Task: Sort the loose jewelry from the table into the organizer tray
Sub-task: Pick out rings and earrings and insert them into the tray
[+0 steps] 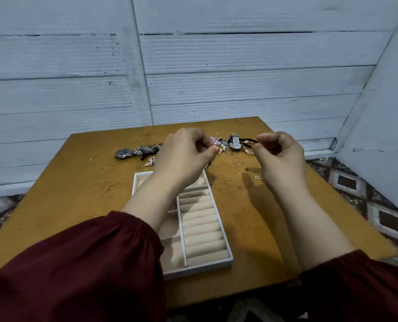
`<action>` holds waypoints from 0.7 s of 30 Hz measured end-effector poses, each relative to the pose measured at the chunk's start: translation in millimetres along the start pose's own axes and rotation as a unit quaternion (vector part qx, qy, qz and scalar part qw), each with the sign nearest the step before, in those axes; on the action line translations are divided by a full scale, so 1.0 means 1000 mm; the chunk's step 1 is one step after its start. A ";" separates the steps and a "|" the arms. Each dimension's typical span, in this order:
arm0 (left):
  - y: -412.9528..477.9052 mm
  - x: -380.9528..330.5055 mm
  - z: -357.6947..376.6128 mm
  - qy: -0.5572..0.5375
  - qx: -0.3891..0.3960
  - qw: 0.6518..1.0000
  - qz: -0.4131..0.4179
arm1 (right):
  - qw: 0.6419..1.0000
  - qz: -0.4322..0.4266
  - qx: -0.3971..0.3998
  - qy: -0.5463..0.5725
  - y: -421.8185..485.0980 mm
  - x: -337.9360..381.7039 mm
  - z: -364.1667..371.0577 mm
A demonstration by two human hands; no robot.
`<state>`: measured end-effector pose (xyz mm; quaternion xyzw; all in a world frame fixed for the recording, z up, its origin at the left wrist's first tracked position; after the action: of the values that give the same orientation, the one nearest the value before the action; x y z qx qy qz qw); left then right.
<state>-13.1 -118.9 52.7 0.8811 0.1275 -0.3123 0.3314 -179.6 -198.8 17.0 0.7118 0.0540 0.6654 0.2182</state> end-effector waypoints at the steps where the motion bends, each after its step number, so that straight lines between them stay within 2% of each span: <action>1: 0.003 0.000 0.006 0.003 0.006 1.000 0.001 | 1.000 -0.005 -0.002 -0.001 0.004 -0.002 -0.001; 8: 0.029 0.001 0.043 0.042 0.043 0.998 0.005 | 0.997 -0.027 0.009 -0.074 0.035 -0.027 0.007; 12: 0.044 0.004 0.063 0.090 0.076 0.993 0.002 | 0.988 -0.052 0.052 -0.136 0.057 -0.032 0.015; 17: 0.056 0.003 0.092 0.166 0.155 0.974 0.001 | 0.979 -0.019 0.083 -0.187 0.074 -0.045 0.032; 21: 0.059 0.006 0.110 0.213 0.184 0.959 0.015 | 0.979 -0.007 0.065 -0.192 0.075 -0.060 0.034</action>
<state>-34.5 -236.1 14.7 0.9748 0.1220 -0.1307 0.1330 -168.7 -296.4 -10.6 0.8387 0.0596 0.5096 0.1826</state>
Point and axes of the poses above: each hand's wrist, its own y-axis towards the middle knuckle, its own z-axis out of the palm, x = y × z, the point moved 2 cm from there along y, towards the middle knuckle, and after that the axes turned 11 degrees about -x, right-handed, at the moved point
